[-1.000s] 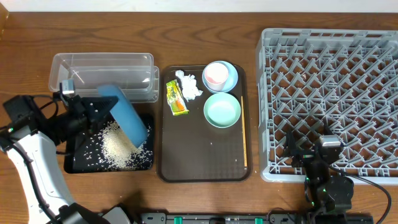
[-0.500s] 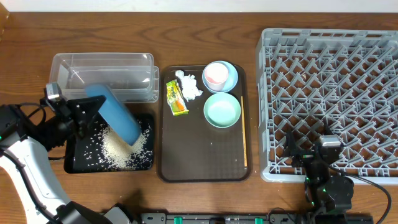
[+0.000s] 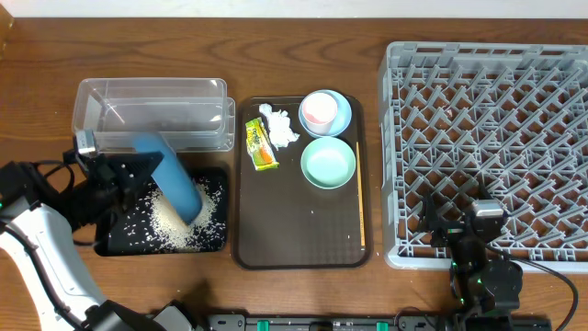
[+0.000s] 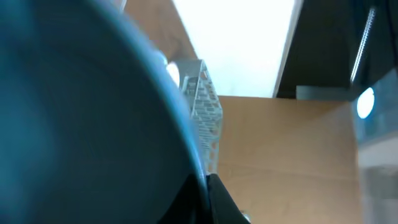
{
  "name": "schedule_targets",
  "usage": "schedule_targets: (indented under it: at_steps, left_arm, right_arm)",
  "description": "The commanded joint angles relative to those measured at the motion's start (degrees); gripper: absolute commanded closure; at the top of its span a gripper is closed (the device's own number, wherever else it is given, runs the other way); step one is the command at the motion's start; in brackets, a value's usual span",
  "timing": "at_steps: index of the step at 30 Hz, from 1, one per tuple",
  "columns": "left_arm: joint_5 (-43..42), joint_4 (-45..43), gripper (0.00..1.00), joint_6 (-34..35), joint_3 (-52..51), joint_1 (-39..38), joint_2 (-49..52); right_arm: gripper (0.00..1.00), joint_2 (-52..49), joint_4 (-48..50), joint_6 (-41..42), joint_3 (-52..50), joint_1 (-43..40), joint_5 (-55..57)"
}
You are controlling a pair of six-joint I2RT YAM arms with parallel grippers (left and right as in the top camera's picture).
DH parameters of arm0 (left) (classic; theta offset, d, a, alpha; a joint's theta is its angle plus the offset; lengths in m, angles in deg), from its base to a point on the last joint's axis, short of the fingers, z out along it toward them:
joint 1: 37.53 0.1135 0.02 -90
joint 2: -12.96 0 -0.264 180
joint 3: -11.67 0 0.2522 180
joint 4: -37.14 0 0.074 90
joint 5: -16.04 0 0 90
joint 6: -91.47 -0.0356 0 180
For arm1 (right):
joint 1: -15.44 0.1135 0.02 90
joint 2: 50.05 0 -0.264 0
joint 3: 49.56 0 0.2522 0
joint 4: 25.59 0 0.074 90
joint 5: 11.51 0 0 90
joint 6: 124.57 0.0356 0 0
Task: Sort waste into correct bins and load items into the dishwasher rack
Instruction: 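Tilt the blue plate to pour rice onto the black tray, then carry the emptied blue plate back to the brown tray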
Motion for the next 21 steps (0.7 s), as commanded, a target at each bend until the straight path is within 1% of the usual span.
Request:
schedule_targets:
  at_steps: [1, 2, 3, 5, 8, 12, 16, 17, 19, 21]
  left_arm:
    - [-3.85, 7.8, 0.94, -12.44, 0.26, -0.83, -2.32]
    - [-3.96, 8.41, 0.94, -15.98, 0.26, -1.25, -2.99]
    - [-3.1, 8.55, 0.94, -15.89, 0.26, -1.55, -3.56]
    - [-2.03, 11.72, 0.94, -15.91, 0.26, -2.54, -4.92]
    - [-1.77, 15.63, 0.94, -19.34, 0.26, -5.05, -8.17]
    - [-0.07, 16.04, 0.94, -18.91, 0.26, -10.95, -13.81]
    - [3.43, 15.32, 0.94, -18.18, 0.26, -18.12, -19.1]
    - [4.5, 14.45, 0.94, -16.85, 0.26, -19.56, -20.13]
    - [8.98, 10.69, 0.94, -11.3, 0.26, -21.94, -22.05]
    - [18.45, 5.55, 0.94, -2.12, 0.26, -23.54, -23.76]
  right_arm:
    - [0.01, -0.02, -0.22, -0.5, -0.07, -0.33, -0.2]
    - [0.01, -0.02, -0.24, -0.48, -0.07, -0.33, -0.2]
    - [0.01, -0.02, -0.24, -0.5, -0.07, -0.33, -0.2]
    - [0.01, -0.02, -0.24, -0.5, -0.07, -0.33, -0.2]
    - [0.01, -0.02, -0.22, -0.48, -0.07, -0.33, -0.2]
    - [0.01, -0.02, -0.22, -0.48, -0.07, -0.33, -0.2]
    - [0.01, -0.02, -0.24, -0.5, -0.07, -0.33, -0.2]
    - [0.01, -0.02, -0.24, -0.5, -0.07, -0.33, -0.2]
    - [0.01, -0.02, -0.24, -0.5, -0.07, -0.33, -0.2]
    - [0.01, -0.02, -0.24, -0.5, -0.07, -0.33, -0.2]
